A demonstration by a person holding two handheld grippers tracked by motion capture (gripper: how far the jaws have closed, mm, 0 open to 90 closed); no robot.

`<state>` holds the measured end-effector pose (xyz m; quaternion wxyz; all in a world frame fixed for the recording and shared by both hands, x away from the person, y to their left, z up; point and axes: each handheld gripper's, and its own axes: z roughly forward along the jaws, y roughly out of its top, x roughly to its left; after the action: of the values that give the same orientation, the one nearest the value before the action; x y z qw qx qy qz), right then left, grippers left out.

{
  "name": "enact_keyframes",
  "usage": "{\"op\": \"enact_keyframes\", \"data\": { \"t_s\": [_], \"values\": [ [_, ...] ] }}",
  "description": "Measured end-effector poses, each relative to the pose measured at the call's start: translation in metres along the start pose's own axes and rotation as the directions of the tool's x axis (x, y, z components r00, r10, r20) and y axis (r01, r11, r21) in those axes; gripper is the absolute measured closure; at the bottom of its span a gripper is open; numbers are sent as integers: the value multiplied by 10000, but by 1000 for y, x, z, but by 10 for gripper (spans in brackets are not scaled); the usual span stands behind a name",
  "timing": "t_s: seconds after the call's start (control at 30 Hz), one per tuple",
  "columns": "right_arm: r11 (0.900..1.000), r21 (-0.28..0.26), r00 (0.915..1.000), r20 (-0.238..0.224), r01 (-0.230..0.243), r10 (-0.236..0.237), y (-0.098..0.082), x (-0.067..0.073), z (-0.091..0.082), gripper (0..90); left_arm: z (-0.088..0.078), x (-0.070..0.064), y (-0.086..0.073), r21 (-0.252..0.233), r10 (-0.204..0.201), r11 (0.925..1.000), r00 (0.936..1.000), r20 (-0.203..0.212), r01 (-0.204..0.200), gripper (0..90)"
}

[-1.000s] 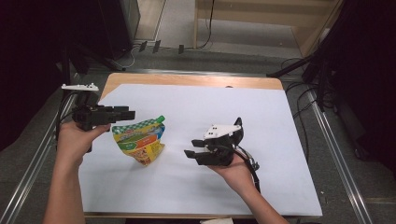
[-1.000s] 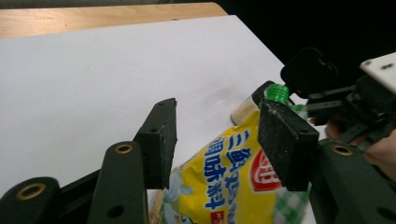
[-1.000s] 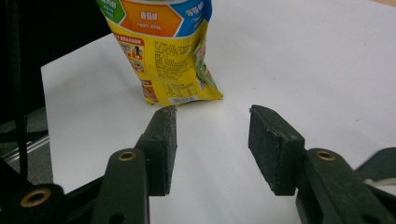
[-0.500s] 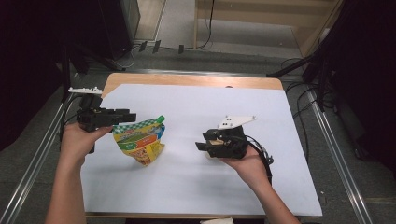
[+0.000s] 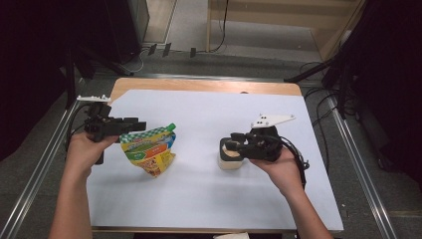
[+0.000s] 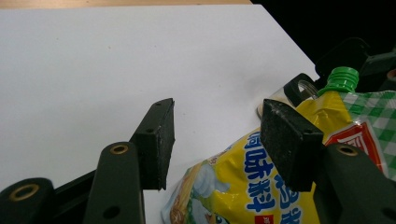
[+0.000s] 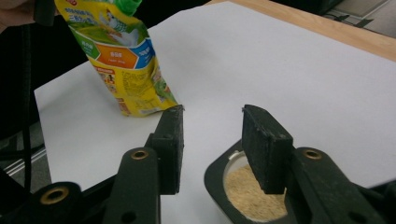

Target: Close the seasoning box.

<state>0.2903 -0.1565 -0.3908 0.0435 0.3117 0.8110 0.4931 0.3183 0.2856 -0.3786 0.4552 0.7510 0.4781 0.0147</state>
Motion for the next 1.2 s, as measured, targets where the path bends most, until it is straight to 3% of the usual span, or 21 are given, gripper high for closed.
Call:
{"op": "enact_keyframes", "data": {
  "t_s": [0.27,0.7,1.2],
  "values": [
    [9997,-96,9996,202,-206,208,0,-14,-19,710,2,4,-2,95,-243,9997,9997,23,243,442],
    [9974,-126,9945,753,-715,723,-3,-35,-43,900,2,6,-3,47,-191,9998,9998,40,191,438],
    [9920,-243,9843,1237,-1237,1258,-15,-59,-53,900,2,6,-4,-2,-148,9999,9999,11,148,425]
  ]
}}
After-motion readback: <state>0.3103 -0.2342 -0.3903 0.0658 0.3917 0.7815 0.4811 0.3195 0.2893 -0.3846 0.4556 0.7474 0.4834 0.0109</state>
